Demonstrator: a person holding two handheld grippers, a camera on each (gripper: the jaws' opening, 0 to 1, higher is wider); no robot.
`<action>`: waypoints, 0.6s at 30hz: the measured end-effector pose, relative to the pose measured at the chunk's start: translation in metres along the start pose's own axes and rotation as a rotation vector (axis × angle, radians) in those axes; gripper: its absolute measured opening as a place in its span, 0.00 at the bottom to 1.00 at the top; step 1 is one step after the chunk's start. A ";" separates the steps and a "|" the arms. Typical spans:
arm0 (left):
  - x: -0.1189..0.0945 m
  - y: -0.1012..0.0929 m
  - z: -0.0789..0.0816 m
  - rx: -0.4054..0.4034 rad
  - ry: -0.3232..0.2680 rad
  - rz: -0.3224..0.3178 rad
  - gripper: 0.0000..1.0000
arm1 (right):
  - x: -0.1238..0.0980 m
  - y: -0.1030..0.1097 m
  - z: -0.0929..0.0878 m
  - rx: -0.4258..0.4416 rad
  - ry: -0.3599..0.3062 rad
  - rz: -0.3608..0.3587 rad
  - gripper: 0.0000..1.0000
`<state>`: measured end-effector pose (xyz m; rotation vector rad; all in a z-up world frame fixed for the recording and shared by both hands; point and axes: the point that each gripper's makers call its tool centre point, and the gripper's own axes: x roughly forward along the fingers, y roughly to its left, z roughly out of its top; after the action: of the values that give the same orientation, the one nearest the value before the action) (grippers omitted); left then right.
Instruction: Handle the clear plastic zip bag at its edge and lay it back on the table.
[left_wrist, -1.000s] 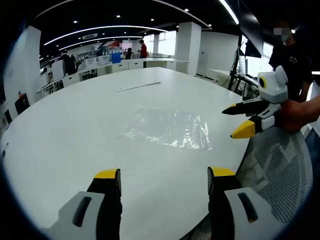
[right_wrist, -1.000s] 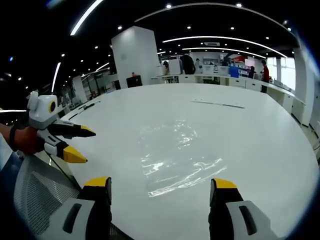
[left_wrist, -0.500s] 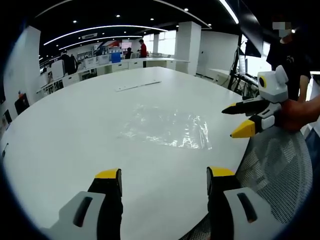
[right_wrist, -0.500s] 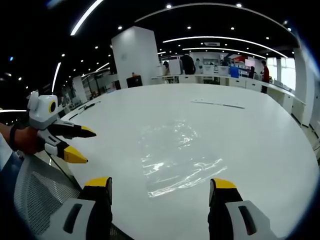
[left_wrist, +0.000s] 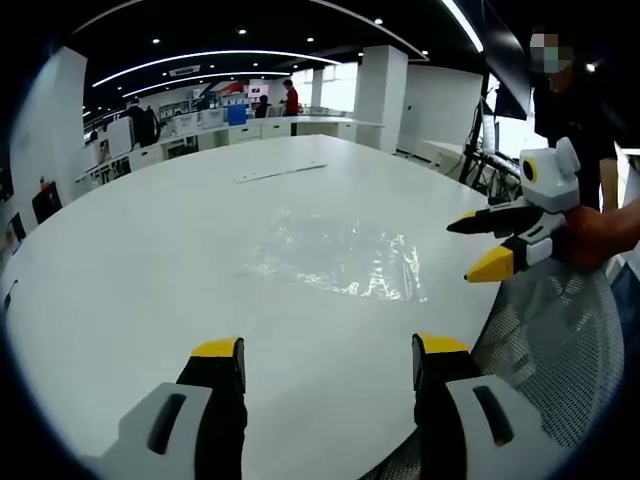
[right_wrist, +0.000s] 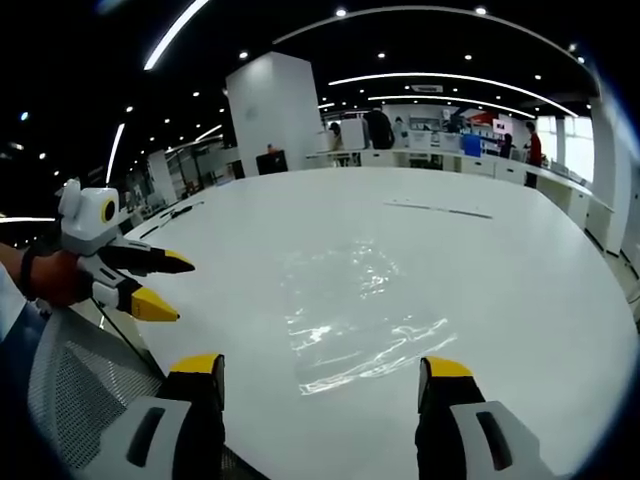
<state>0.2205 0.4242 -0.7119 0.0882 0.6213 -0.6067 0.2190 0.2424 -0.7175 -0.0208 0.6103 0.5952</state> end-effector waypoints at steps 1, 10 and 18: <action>0.000 0.000 0.000 0.000 0.000 0.001 0.67 | 0.000 0.000 0.000 0.001 0.000 0.001 0.79; 0.000 0.001 0.000 0.000 0.000 0.000 0.67 | 0.001 -0.001 -0.002 0.002 0.001 -0.002 0.79; -0.001 -0.001 0.001 0.004 0.004 -0.004 0.67 | 0.001 0.000 -0.001 0.007 0.002 -0.001 0.78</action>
<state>0.2198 0.4232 -0.7108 0.0920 0.6245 -0.6118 0.2187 0.2424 -0.7190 -0.0153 0.6144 0.5923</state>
